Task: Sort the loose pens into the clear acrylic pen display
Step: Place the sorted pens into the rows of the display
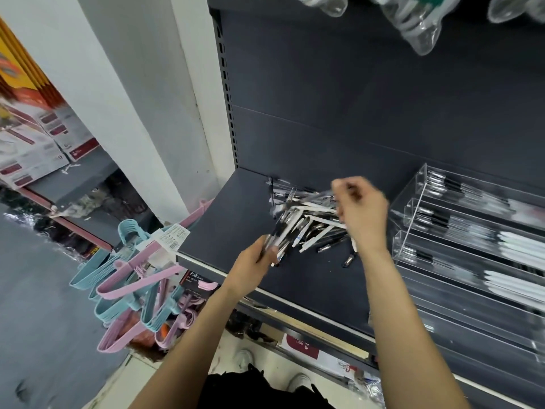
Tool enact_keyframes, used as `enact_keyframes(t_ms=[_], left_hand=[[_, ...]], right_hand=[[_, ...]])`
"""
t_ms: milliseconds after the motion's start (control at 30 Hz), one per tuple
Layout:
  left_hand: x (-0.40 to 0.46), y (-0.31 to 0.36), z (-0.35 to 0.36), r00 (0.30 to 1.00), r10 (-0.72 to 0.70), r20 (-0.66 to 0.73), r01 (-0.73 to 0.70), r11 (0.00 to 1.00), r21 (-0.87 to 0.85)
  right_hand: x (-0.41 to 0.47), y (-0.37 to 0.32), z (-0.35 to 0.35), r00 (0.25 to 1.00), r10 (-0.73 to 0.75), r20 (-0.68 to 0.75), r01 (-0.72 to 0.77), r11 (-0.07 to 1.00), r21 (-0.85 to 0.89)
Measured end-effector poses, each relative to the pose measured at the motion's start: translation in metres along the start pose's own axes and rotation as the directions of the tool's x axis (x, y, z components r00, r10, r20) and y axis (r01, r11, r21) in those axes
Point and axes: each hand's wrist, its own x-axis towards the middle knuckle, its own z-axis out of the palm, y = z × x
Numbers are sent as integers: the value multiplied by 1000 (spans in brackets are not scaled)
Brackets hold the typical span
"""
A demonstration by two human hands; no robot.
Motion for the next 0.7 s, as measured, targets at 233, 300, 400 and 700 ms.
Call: enact_keyframes(t_ms=[233,300,400,700], left_hand=[[5,19,6,973,-230,-17,150,689,-709],[10,30,15,975,-214,-51,115,694,-711],[12,41,25,976,-181,-121,54,740,-670],[13,36,30,968,-188,-165,22,721,-693]], right_hand=[[-38,7,-4,901,425,89,-410,767,494],[-57,15,15,846,516,132,-507,704,498],[-73,18,39,866,499,38,-454,751,478],[-92,15,65,989,-138,-57,120,963,-241]])
